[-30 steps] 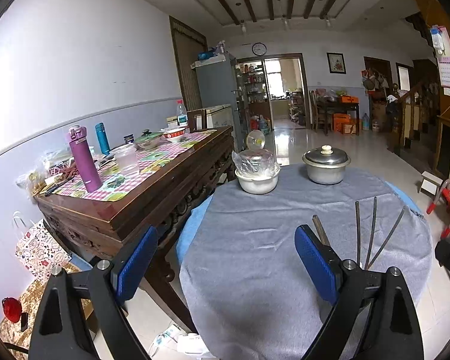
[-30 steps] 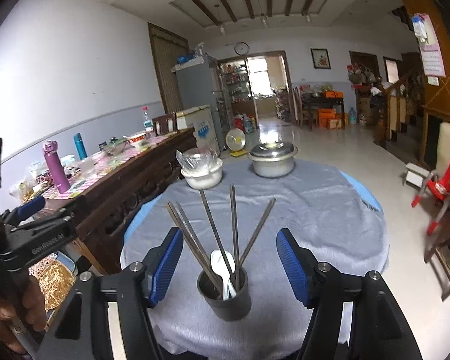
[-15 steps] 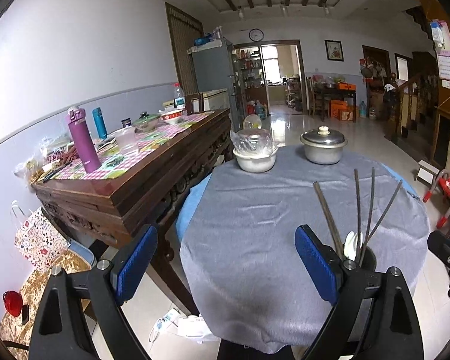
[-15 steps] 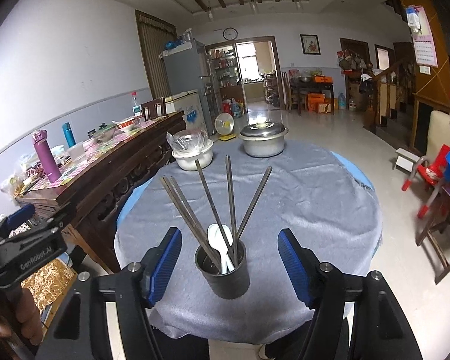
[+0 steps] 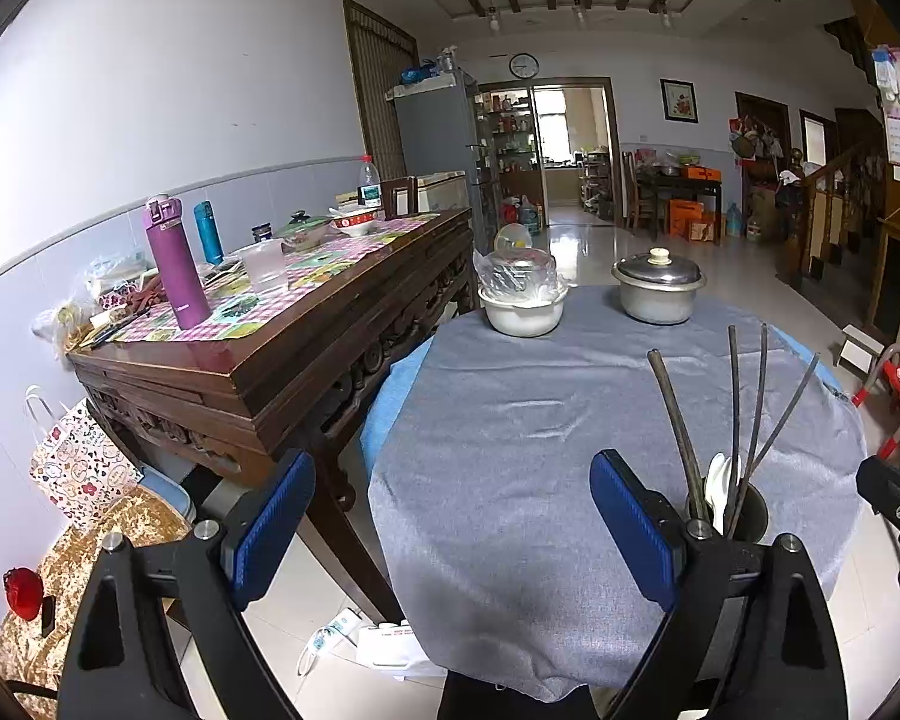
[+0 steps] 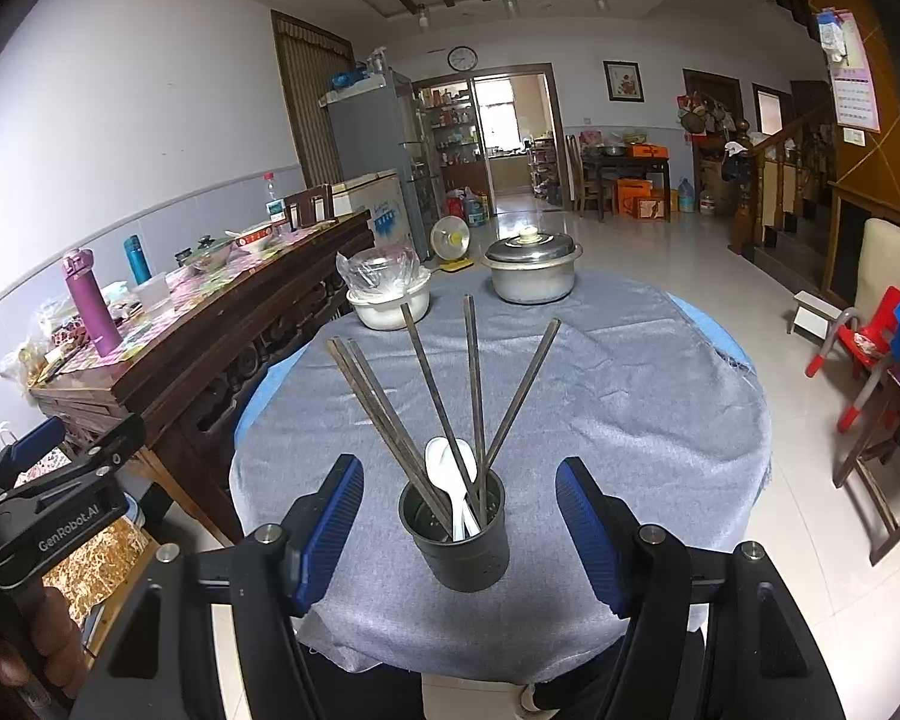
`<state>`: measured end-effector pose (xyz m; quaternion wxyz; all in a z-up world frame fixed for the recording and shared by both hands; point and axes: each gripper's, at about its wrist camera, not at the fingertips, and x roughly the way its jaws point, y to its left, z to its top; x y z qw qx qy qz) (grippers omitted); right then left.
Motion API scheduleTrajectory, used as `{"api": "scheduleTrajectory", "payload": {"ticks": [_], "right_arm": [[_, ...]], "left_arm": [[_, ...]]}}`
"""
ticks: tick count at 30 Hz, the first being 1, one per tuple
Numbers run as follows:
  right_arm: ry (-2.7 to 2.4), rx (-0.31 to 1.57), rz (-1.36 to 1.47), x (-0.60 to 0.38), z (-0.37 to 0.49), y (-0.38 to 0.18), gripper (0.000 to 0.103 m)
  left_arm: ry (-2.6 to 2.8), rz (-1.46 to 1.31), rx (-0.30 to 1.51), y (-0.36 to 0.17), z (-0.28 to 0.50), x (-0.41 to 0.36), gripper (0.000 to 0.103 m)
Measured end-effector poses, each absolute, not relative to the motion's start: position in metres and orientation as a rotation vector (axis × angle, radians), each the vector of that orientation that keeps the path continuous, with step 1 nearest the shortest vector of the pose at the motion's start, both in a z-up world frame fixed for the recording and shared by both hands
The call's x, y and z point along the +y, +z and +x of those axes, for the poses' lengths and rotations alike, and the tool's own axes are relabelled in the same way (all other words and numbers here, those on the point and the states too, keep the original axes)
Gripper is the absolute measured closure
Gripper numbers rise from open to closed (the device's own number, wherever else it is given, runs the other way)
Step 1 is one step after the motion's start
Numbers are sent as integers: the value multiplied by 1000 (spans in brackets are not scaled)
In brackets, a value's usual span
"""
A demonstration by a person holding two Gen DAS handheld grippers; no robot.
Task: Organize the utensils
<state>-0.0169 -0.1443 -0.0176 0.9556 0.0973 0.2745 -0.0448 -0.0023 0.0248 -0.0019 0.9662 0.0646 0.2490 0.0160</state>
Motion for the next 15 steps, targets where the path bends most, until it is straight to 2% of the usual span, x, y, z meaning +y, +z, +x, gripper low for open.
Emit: {"api": "scheduleTrajectory", "payload": {"ticks": [15], "right_arm": [[-115, 553, 211, -136, -27, -16, 33]], "left_arm": [[-12, 117, 496, 6, -24, 24, 10]]}}
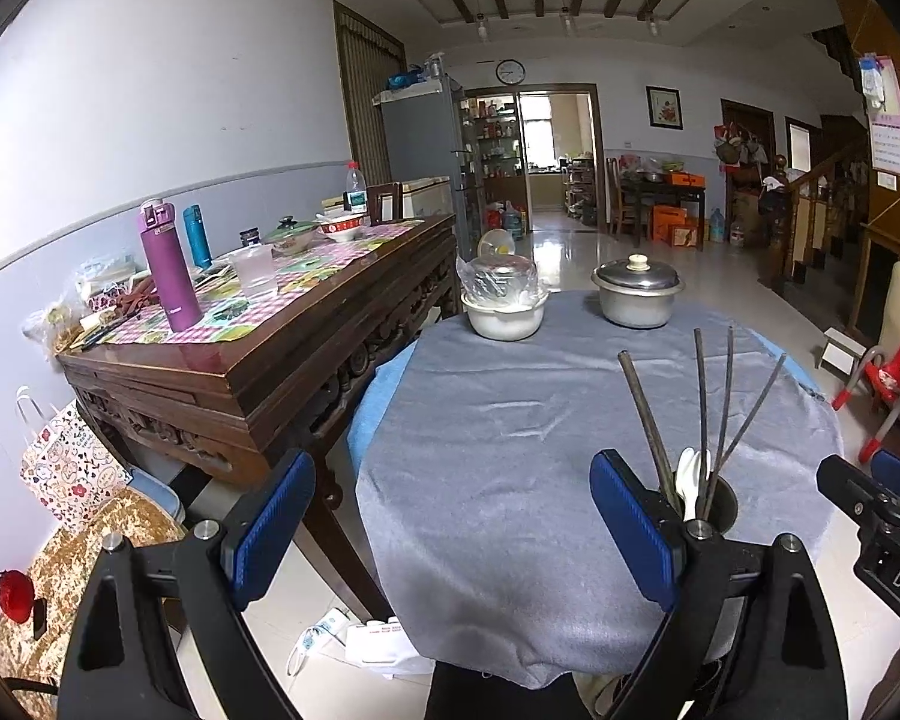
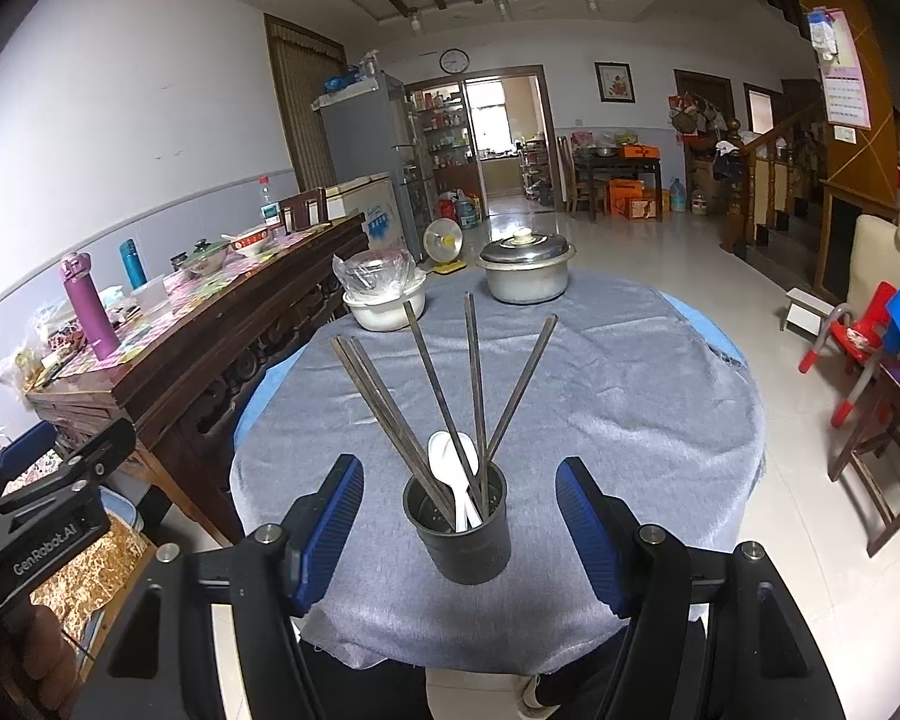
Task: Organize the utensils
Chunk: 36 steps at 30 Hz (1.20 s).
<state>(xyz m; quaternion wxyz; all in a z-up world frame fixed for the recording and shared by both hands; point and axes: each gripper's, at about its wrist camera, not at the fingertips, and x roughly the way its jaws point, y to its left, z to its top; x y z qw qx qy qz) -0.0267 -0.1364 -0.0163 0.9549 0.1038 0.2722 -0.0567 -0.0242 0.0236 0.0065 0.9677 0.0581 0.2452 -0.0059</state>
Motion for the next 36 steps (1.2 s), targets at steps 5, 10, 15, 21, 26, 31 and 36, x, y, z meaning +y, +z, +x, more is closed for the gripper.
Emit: {"api": "scheduleTrajectory", "payload": {"ticks": [5, 10, 15, 21, 26, 31, 36], "right_arm": [[-125, 555, 212, -133, -34, -17, 33], [-126, 558, 220, -133, -40, -18, 33], [-126, 557, 219, -131, -42, -20, 33], [-136, 546, 219, -129, -46, -21, 33], [-136, 545, 218, -129, -47, -21, 33], [-140, 541, 218, -129, -49, -19, 33], [-143, 537, 216, -129, -50, -16, 33]], "left_arm": [[-22, 115, 497, 8, -28, 24, 10], [-40, 117, 499, 8, -34, 21, 10], [-45, 113, 495, 11, -37, 22, 10], [-46, 112, 493, 12, -38, 22, 10], [-53, 110, 495, 11, -38, 22, 10], [-53, 110, 500, 10, -37, 23, 10], [-52, 108, 501, 11, -37, 24, 10]]}}
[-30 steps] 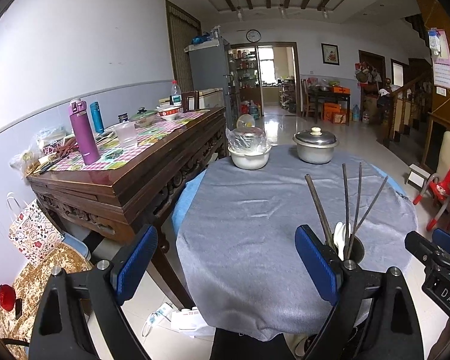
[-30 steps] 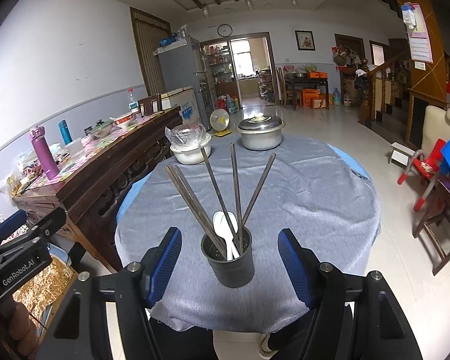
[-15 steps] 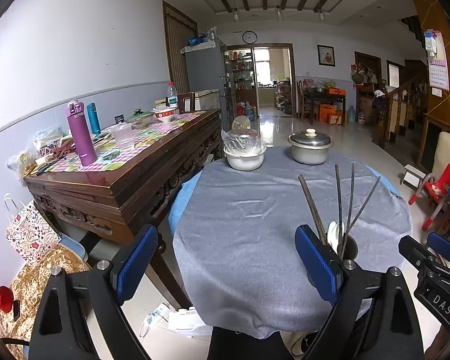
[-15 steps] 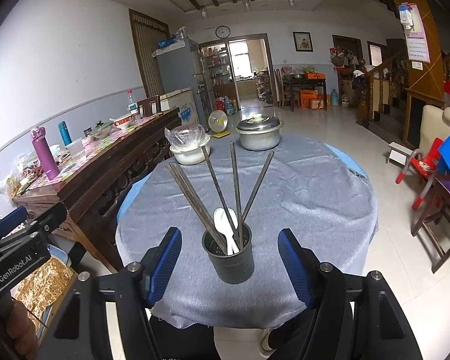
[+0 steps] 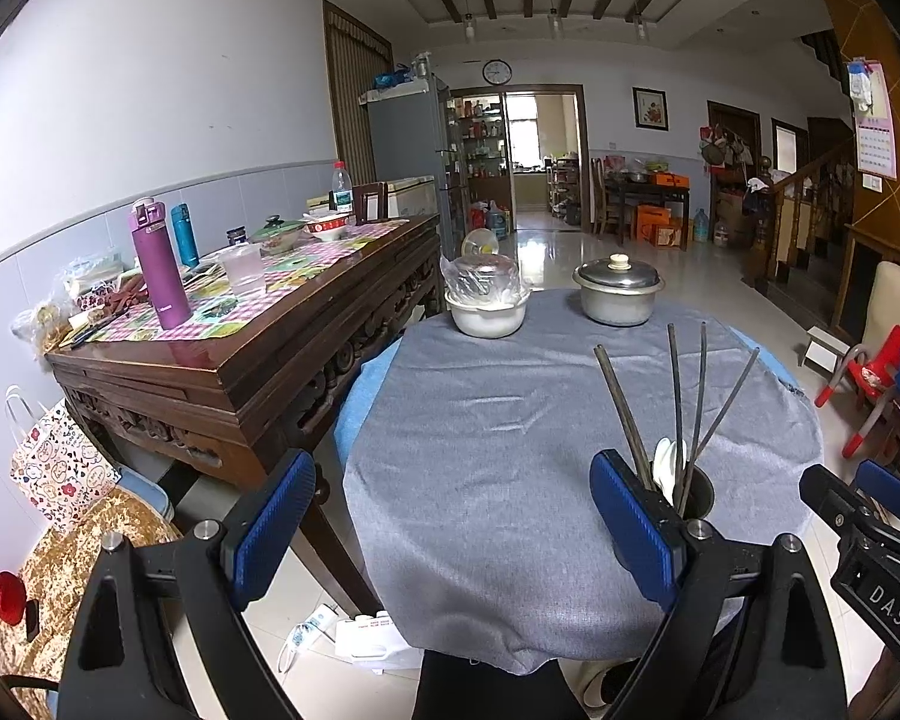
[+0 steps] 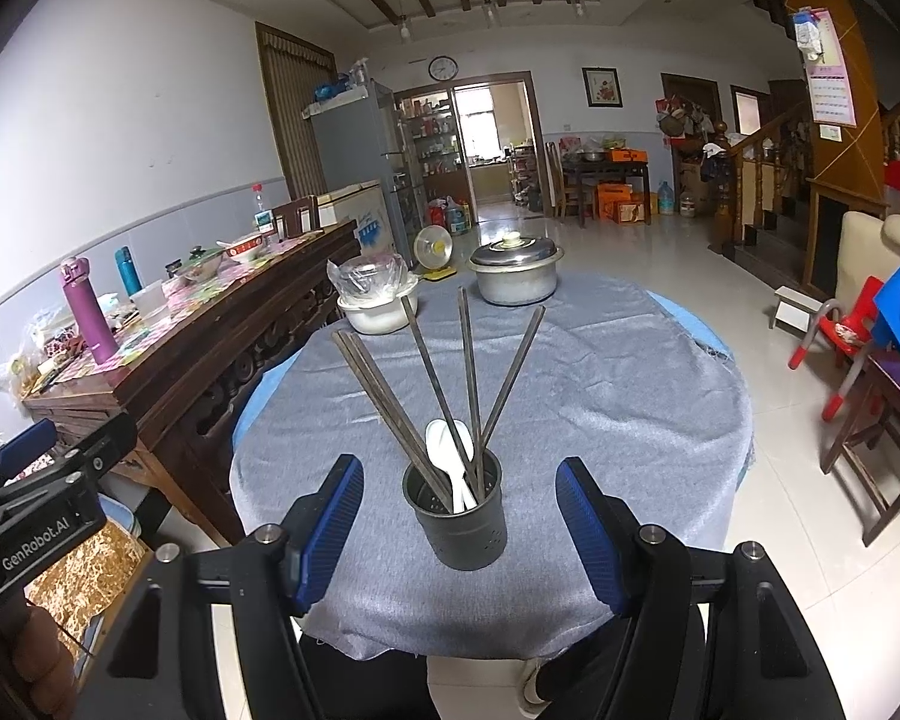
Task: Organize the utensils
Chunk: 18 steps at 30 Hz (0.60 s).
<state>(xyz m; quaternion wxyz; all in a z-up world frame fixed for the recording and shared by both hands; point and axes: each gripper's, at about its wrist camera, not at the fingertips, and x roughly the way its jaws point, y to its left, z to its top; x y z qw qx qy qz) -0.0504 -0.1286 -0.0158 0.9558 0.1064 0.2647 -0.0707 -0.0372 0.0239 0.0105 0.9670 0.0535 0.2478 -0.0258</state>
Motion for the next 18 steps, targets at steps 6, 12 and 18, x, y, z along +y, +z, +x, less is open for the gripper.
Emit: {"api": "scheduleTrajectory", "payload": {"ticks": [6, 12, 18], "right_arm": [[-146, 532, 210, -127, -53, -12, 33], [-145, 533, 210, -127, -53, -12, 33], [-141, 532, 206, -122, -53, -11, 33]], "left_arm": [[-54, 108, 500, 11, -38, 24, 10], [-54, 103, 501, 11, -38, 26, 10], [-54, 98, 500, 11, -39, 27, 10]]}}
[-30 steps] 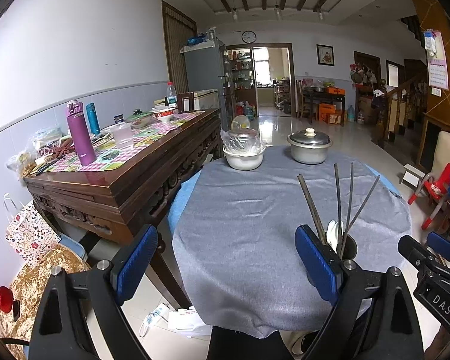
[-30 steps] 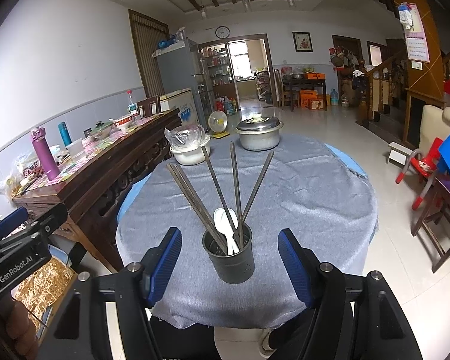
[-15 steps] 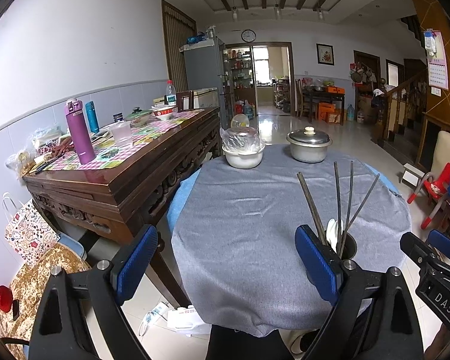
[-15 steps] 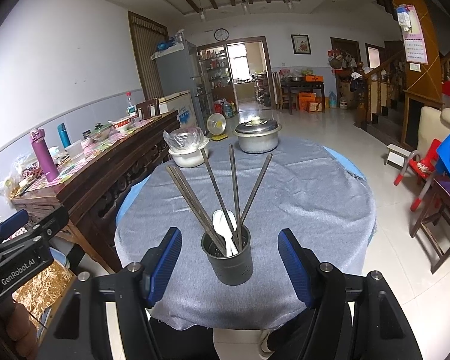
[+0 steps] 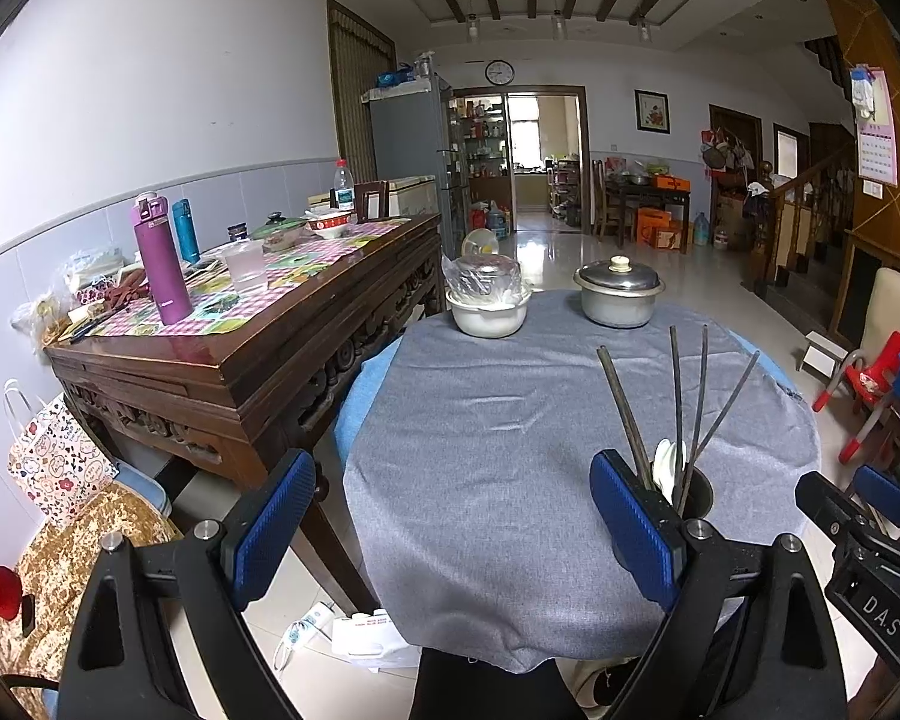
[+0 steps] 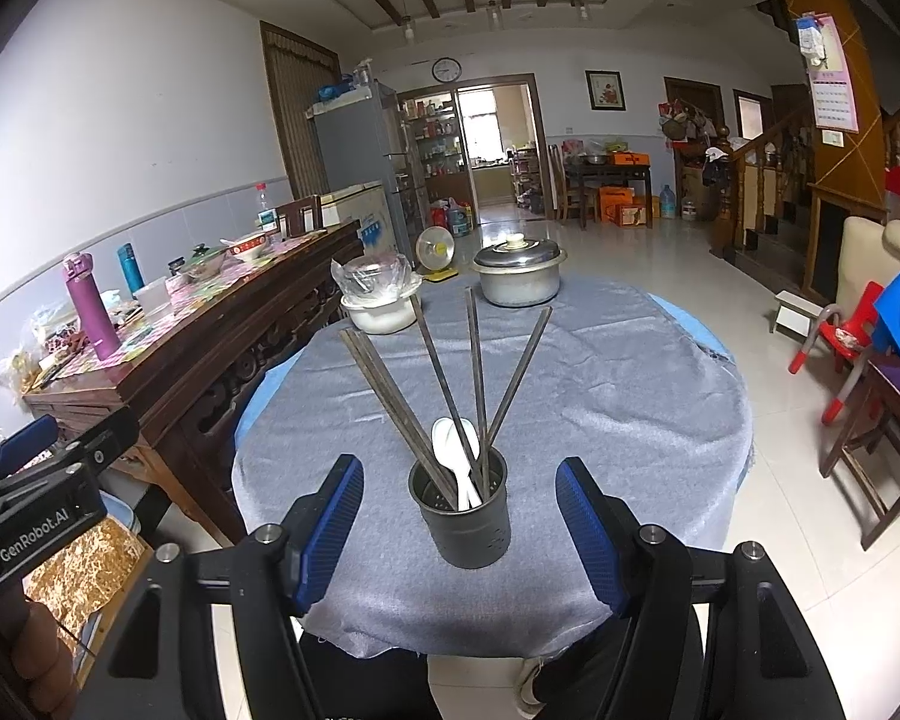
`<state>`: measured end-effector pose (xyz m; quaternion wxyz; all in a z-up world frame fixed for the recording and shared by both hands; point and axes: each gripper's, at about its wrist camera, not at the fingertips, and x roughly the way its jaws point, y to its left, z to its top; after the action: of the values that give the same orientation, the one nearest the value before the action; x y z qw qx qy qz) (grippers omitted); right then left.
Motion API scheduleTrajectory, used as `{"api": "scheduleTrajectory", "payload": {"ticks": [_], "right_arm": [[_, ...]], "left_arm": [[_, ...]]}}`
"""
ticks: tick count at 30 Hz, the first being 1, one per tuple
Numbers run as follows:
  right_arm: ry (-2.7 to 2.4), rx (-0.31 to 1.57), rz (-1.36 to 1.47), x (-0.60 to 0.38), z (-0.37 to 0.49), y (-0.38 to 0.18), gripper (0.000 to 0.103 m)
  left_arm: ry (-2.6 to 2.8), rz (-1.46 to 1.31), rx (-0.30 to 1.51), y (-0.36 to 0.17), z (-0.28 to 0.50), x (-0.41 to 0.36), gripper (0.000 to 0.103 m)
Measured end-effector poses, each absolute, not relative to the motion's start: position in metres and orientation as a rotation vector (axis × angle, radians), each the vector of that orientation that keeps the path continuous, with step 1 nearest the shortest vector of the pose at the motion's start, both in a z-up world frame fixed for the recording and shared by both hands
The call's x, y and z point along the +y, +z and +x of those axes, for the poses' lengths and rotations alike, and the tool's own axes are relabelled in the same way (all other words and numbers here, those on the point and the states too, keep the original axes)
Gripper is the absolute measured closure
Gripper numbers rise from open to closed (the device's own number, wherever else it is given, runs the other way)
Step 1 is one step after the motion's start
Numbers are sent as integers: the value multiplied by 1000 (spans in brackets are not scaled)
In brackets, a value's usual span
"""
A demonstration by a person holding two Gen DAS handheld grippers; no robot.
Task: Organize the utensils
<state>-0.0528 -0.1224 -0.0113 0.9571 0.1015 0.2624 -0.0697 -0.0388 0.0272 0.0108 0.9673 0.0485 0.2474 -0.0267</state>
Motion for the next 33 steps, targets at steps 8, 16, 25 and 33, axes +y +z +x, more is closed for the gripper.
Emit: {"api": "scheduleTrajectory", "payload": {"ticks": [8, 16, 25, 33], "right_arm": [[-142, 535, 210, -120, -52, -11, 33], [-137, 537, 193, -114, -51, -12, 33], [-130, 536, 186, -110, -48, -13, 33], [-127, 529, 186, -108, -44, -12, 33]], "left_arm": [[-55, 92, 502, 10, -40, 29, 10], [-53, 92, 505, 9, -41, 30, 10], [-52, 84, 506, 9, -41, 33, 10], [-47, 84, 513, 7, -38, 33, 10]]}}
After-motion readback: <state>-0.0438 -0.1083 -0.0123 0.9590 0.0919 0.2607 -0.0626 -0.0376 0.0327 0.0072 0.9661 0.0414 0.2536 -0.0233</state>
